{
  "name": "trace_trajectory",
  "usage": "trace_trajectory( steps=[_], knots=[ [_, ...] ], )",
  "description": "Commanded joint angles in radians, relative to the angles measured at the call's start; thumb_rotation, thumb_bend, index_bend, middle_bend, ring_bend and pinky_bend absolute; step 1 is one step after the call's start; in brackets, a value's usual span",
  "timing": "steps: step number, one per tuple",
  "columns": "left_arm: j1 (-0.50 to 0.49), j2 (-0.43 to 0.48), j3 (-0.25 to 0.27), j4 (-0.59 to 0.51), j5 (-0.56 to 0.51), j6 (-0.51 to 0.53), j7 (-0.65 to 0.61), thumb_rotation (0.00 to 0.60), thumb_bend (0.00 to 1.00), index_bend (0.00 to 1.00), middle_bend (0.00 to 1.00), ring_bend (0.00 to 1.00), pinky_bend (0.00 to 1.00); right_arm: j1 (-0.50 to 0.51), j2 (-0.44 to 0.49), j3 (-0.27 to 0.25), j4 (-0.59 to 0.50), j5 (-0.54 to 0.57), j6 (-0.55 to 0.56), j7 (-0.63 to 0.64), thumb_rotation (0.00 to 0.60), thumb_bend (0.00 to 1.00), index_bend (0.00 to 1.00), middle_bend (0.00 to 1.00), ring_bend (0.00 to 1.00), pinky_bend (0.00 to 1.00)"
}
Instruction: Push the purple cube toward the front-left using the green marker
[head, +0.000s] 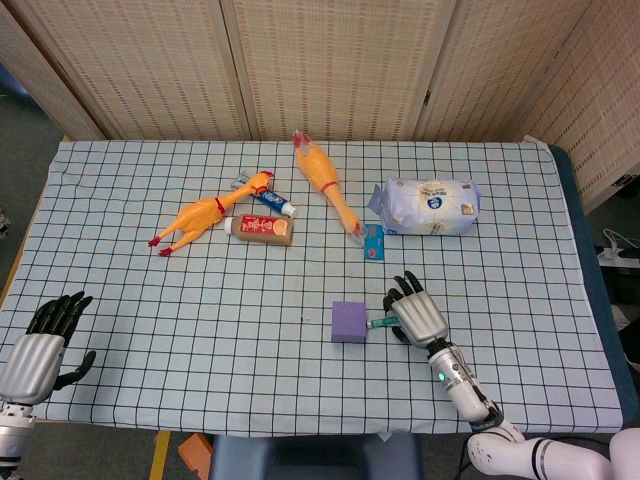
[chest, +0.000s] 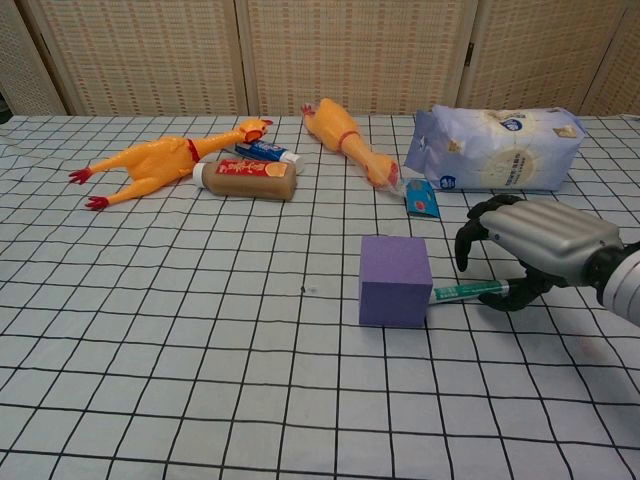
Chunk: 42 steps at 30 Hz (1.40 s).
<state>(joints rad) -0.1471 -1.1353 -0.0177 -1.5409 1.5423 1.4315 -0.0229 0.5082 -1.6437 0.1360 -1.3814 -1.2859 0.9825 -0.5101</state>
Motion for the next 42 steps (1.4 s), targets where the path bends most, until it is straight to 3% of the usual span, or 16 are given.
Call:
trace_trajectory(
  steps=[1,15,25,32,42],
  knots=[
    [-0.002,0.001,0.001,0.000,-0.001,-0.003,-0.003,0.600,0.38,0.00,0.00,0.00,0.07,0.007,-0.008,-0.005,0.003,0.010,-0.001,-0.012,0.600,0.23,0.44,0.32,0.08,0.06],
    [-0.008,0.001,-0.001,-0.001,-0.016,-0.020,0.002,0.600,0.39,0.00,0.00,0.00,0.07,0.029,-0.030,-0.024,0.027,0.059,-0.007,-0.046,0.600,0.23,0.46,0.32,0.09,0.06],
    [-0.012,-0.003,-0.002,0.006,-0.018,-0.023,0.003,0.600,0.39,0.00,0.00,0.00,0.07,0.030,-0.032,-0.040,0.022,0.066,0.016,-0.063,0.600,0.26,0.58,0.40,0.17,0.11],
    [-0.009,-0.007,-0.006,0.008,-0.023,-0.016,0.007,0.600,0.39,0.00,0.00,0.00,0.07,0.026,-0.026,-0.056,0.016,0.065,0.033,-0.082,0.600,0.27,0.61,0.42,0.19,0.12],
    [-0.010,-0.009,-0.006,0.007,-0.024,-0.016,0.012,0.600,0.39,0.00,0.00,0.00,0.07,0.013,-0.011,-0.079,0.001,0.040,0.074,-0.104,0.600,0.30,0.75,0.55,0.32,0.20]
  ],
)
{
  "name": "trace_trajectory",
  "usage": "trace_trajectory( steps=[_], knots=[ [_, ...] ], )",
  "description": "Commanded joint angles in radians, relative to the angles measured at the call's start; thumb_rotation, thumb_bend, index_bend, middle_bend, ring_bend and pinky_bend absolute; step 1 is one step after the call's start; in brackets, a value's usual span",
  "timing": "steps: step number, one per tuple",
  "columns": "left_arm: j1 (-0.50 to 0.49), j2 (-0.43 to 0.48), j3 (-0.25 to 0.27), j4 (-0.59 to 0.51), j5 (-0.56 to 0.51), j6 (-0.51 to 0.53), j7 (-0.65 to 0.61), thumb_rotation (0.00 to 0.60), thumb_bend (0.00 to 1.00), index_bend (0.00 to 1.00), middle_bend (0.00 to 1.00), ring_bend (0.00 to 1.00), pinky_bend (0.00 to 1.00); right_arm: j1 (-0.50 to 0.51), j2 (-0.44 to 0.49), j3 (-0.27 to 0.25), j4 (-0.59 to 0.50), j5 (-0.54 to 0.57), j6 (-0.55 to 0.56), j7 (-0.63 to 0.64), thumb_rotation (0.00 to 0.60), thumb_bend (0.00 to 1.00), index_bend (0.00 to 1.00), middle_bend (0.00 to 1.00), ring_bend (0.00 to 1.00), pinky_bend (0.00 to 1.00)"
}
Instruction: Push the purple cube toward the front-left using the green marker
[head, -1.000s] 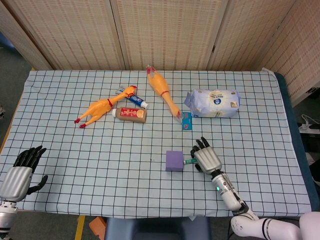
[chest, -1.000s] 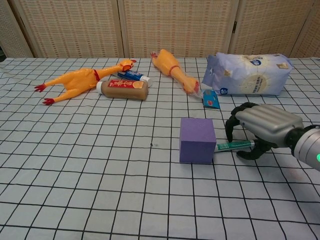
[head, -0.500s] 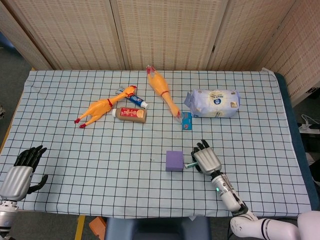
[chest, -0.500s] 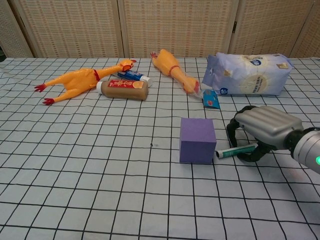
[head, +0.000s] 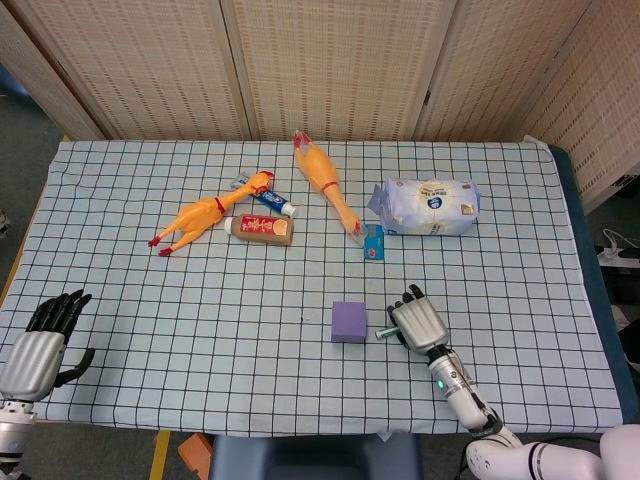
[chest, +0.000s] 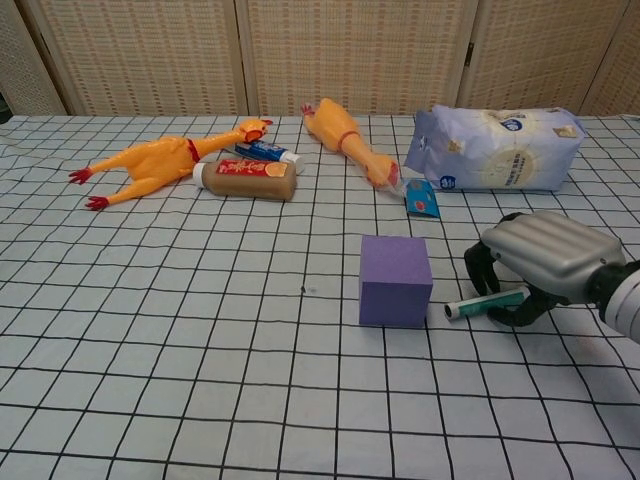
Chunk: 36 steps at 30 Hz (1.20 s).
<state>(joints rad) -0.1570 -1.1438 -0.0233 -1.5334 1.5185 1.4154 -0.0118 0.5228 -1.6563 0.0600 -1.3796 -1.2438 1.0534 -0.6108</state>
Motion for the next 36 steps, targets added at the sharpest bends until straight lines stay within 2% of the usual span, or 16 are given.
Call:
trace_trajectory(
  steps=[1,5,10,15,20,25,36],
  knots=[
    [0.001,0.000,0.000,-0.001,-0.001,0.001,0.002,0.600,0.39,0.00,0.00,0.00,0.07,-0.003,0.002,-0.005,-0.002,-0.002,0.005,-0.005,0.600,0.30,0.76,0.56,0.33,0.22],
    [0.002,0.001,-0.001,-0.002,-0.001,0.004,0.000,0.600,0.39,0.00,0.00,0.00,0.07,-0.007,0.007,-0.011,-0.004,-0.007,0.015,-0.012,0.600,0.33,0.82,0.61,0.38,0.29],
    [0.003,0.002,0.000,-0.002,0.001,0.006,-0.003,0.600,0.39,0.00,0.00,0.00,0.07,-0.018,0.019,-0.017,-0.004,-0.030,0.038,0.008,0.600,0.37,0.91,0.72,0.55,0.53],
    [0.003,0.001,0.001,-0.002,0.001,0.006,0.000,0.600,0.39,0.00,0.00,0.00,0.07,-0.030,0.037,-0.018,0.001,-0.067,0.064,0.080,0.600,0.41,0.97,0.83,0.67,0.65],
    [0.003,-0.001,0.001,-0.003,0.000,0.007,0.005,0.600,0.39,0.00,0.00,0.00,0.07,-0.038,0.067,-0.013,-0.014,-0.095,0.087,0.132,0.600,0.42,0.99,0.85,0.68,0.66],
    [0.001,-0.002,0.001,-0.004,0.001,0.004,0.009,0.600,0.39,0.00,0.00,0.00,0.07,-0.033,0.078,0.002,-0.033,-0.094,0.088,0.126,0.600,0.42,1.00,0.85,0.68,0.66],
    [0.000,0.004,0.003,-0.004,0.003,0.002,-0.009,0.600,0.39,0.00,0.00,0.00,0.07,0.015,0.021,0.042,-0.040,-0.044,0.031,0.071,0.600,0.42,1.00,0.85,0.68,0.66]
  ],
)
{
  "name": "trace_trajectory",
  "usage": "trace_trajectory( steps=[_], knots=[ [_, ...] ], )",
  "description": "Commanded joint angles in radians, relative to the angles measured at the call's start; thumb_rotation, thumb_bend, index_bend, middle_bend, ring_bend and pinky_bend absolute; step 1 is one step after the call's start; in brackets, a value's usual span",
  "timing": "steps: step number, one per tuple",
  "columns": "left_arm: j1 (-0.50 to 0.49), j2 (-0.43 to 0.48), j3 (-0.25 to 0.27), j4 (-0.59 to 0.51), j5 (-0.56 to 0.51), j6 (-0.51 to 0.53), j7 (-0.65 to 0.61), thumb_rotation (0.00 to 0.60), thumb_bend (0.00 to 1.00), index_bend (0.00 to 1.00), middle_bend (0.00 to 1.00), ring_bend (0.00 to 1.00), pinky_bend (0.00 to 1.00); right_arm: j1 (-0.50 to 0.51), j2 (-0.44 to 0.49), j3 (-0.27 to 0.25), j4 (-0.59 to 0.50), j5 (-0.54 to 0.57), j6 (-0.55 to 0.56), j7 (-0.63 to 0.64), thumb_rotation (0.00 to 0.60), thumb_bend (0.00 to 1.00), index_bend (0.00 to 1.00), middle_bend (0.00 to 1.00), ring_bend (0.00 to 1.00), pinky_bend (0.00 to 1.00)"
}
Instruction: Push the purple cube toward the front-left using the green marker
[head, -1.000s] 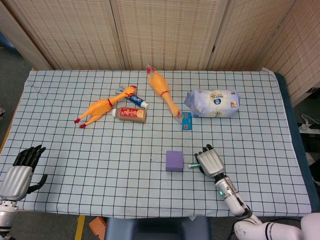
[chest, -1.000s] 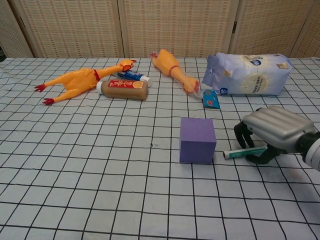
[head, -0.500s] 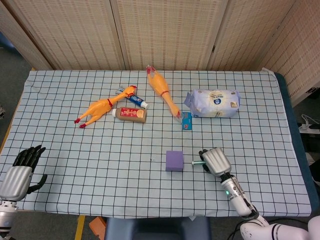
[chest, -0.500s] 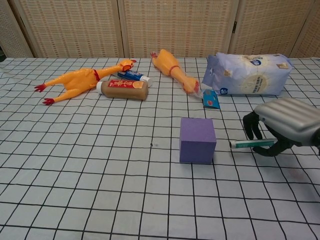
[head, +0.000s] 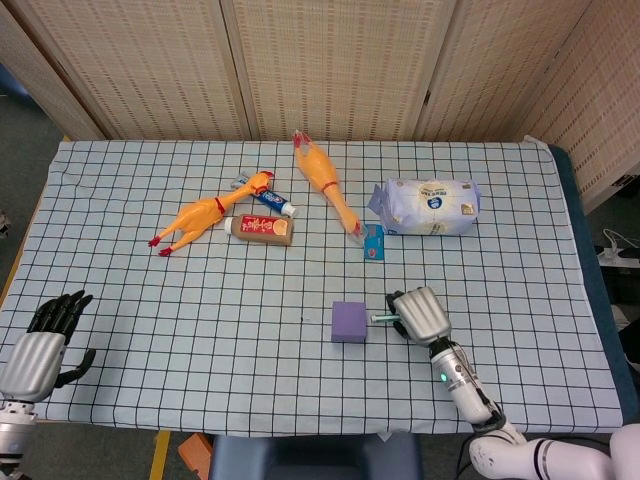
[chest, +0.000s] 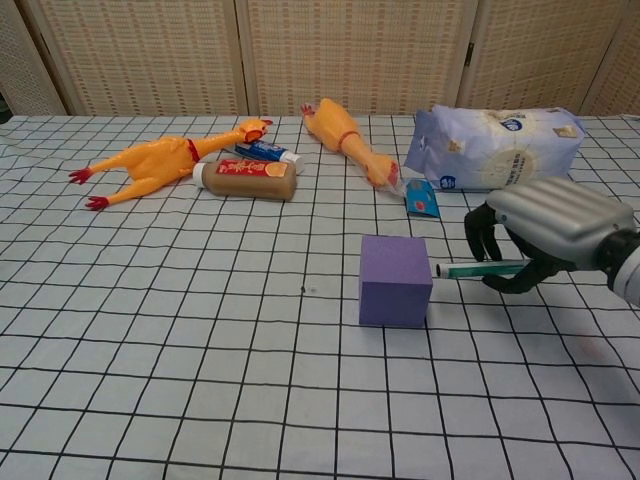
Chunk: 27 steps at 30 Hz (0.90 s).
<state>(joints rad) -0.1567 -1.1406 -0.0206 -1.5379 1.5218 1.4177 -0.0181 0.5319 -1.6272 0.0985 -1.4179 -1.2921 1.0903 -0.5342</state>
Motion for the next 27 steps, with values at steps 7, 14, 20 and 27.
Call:
trace_trajectory(
  steps=[7,14,20,27],
  knots=[
    [-0.002,0.004,0.001,0.003,0.001,-0.004,-0.013,0.600,0.39,0.00,0.00,0.00,0.07,0.024,-0.031,0.006,-0.022,0.023,-0.022,-0.043,0.600,0.42,1.00,0.85,0.68,0.66],
    [-0.002,0.005,0.003,0.003,0.005,-0.004,-0.017,0.600,0.39,0.00,0.00,0.00,0.07,0.056,-0.080,0.036,-0.018,0.064,-0.036,-0.090,0.600,0.42,1.00,0.85,0.68,0.66],
    [0.000,0.009,0.004,0.003,0.009,0.002,-0.028,0.600,0.39,0.00,0.00,0.00,0.07,0.098,-0.134,0.061,-0.007,0.093,-0.052,-0.136,0.600,0.42,1.00,0.85,0.68,0.66],
    [0.000,0.012,0.006,0.005,0.012,0.003,-0.038,0.600,0.39,0.00,0.00,0.00,0.07,0.123,-0.158,0.067,-0.013,0.108,-0.058,-0.169,0.600,0.42,1.00,0.85,0.68,0.66]
  ],
)
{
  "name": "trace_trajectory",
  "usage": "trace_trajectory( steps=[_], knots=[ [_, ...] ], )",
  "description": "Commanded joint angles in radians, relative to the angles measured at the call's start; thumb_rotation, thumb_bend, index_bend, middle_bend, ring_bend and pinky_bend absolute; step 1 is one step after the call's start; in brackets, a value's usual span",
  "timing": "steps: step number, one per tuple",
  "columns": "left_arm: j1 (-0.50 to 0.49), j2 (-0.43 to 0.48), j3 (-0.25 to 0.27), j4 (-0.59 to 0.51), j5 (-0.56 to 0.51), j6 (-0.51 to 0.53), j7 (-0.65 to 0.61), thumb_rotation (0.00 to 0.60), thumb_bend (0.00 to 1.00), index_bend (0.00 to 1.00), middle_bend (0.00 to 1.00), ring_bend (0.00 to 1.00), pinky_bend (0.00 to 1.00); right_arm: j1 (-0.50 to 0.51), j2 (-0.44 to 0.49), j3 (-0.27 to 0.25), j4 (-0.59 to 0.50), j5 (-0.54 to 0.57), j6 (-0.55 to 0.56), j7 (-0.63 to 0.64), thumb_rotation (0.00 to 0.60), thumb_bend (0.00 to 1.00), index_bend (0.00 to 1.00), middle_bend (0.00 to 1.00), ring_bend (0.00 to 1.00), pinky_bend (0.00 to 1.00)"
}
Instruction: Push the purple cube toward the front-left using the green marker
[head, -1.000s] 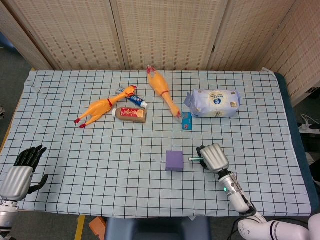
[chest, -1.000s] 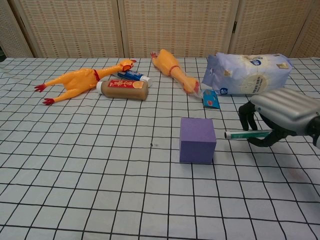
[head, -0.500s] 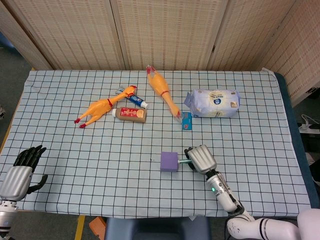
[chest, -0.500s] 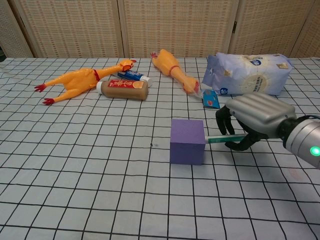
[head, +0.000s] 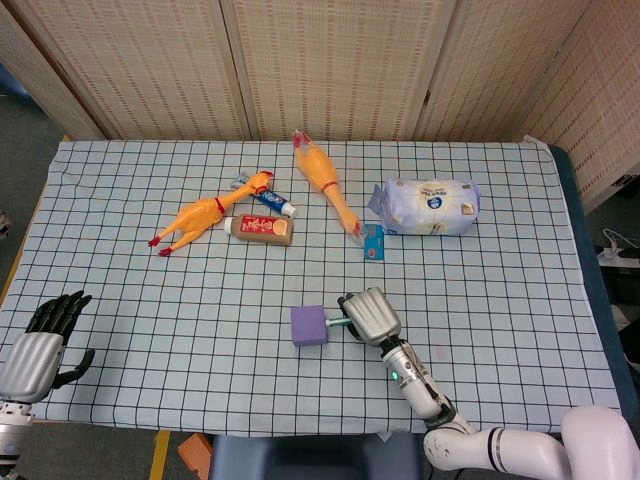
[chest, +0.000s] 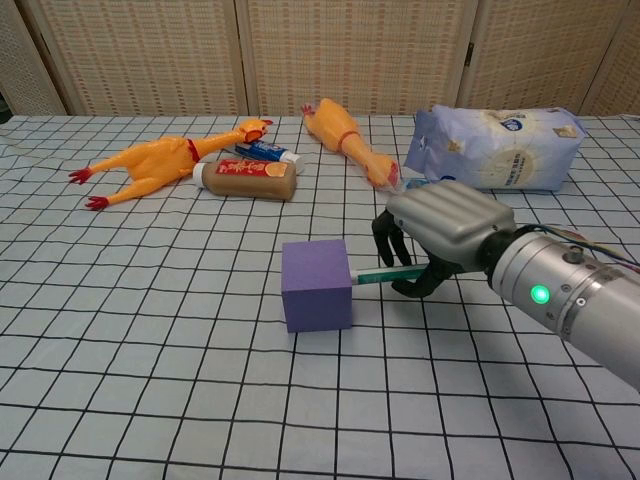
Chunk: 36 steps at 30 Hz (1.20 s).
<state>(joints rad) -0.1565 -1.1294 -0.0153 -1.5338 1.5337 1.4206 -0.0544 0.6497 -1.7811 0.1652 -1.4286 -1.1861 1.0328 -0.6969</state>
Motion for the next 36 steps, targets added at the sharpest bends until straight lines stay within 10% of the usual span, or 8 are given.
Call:
trace_trajectory(
  steps=[1,36],
  knots=[
    [0.000,0.001,0.000,0.002,0.000,0.000,-0.004,0.600,0.39,0.00,0.00,0.00,0.07,0.008,-0.006,0.000,-0.005,0.004,-0.002,-0.011,0.600,0.42,1.00,0.85,0.68,0.66],
    [0.001,0.022,0.010,0.002,0.023,0.007,-0.059,0.600,0.39,0.00,0.00,0.00,0.07,0.238,-0.272,0.102,0.093,0.145,-0.051,-0.188,0.600,0.42,1.00,0.85,0.68,0.66]
  ],
)
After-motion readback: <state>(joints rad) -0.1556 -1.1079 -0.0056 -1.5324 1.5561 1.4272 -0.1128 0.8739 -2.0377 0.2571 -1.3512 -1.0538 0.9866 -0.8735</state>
